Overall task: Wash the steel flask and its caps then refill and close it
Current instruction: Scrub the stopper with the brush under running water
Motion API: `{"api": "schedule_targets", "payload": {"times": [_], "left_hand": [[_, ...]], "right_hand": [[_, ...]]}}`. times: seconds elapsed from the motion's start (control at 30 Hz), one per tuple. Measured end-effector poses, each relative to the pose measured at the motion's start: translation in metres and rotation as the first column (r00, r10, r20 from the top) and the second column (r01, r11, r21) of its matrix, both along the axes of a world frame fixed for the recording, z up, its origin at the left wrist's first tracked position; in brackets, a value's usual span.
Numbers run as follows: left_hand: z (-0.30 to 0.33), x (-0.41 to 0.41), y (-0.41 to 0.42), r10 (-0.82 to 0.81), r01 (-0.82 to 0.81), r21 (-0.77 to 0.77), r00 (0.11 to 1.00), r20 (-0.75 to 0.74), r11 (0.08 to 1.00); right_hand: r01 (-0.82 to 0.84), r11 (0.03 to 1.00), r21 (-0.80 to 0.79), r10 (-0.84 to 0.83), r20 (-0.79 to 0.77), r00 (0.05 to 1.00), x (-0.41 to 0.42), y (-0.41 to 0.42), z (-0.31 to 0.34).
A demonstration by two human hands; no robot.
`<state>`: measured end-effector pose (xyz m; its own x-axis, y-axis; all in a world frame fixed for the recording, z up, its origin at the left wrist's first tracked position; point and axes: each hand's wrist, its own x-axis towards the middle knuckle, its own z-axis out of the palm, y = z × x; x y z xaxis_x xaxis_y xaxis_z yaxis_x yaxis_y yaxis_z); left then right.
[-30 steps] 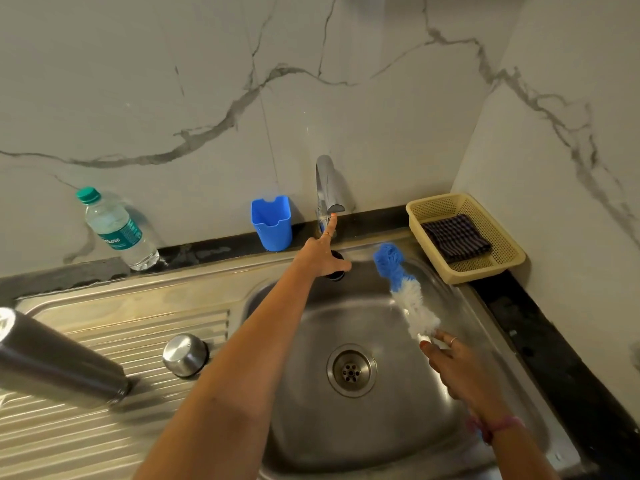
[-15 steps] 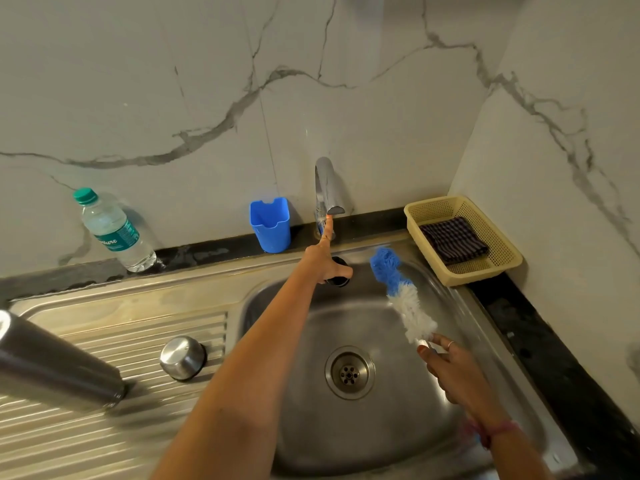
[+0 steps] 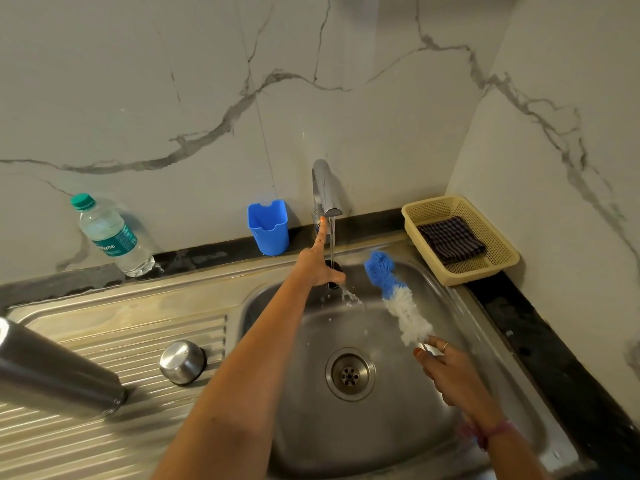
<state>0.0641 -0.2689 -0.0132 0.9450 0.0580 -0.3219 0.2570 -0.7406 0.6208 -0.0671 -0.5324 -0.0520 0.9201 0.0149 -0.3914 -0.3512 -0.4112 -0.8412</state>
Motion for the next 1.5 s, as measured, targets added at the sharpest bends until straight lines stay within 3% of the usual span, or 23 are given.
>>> {"api": "schedule_targets", "payload": {"times": [0.17,0.27,0.37,0.43,0.57,0.77,0.93,1.1,1.37,1.5], "left_hand": [[-0.016,-0.009,0.008,0.013,-0.011,-0.044,0.998,0.056,0.999],[-0.034,-0.029,0.013,0.207,-0.192,-0.284,0.978,0.025,0.94],[-0.051,-0.046,0.014,0.425,-0.433,-0.641,0.887,-0.179,0.634],[-0.055,-0.057,0.008,0.45,-0.497,-0.747,0.843,-0.295,0.441],[-0.063,-0.074,-0.005,0.485,-0.603,-0.778,0.742,-0.463,0.179],[-0.05,-0.085,-0.025,0.515,-0.649,-0.757,0.626,-0.586,-0.073],[-0.041,-0.082,-0.034,0.545,-0.623,-0.768,0.597,-0.588,-0.147],[-0.034,-0.081,-0.043,0.552,-0.604,-0.786,0.614,-0.564,-0.131],[-0.034,-0.076,-0.032,0.638,-0.661,-0.741,0.522,-0.566,-0.117],[-0.033,-0.079,-0.036,0.606,-0.631,-0.765,0.562,-0.563,-0.126]], "right_hand": [[-0.007,1.0,0.012,0.007,-0.03,1.0,0.0,0.001,-0.004],[-0.055,0.996,-0.065,0.053,-0.03,0.998,-0.001,-0.002,-0.007],[-0.134,0.986,-0.101,0.131,-0.034,0.991,-0.003,-0.005,-0.002],[-0.188,0.975,-0.119,0.186,-0.028,0.982,-0.005,-0.004,0.004],[-0.254,0.957,-0.14,0.252,-0.034,0.967,-0.007,-0.003,0.011],[-0.326,0.936,-0.129,0.334,0.041,0.942,-0.008,-0.003,0.018],[-0.282,0.866,-0.413,0.386,0.191,0.902,-0.013,-0.002,0.029],[-0.178,0.795,-0.58,0.407,0.292,0.866,-0.01,0.01,0.049],[-0.17,0.651,-0.74,0.51,0.26,0.82,-0.027,0.014,0.084],[-0.134,0.589,-0.797,0.534,0.26,0.805,-0.025,0.031,0.098]]}}
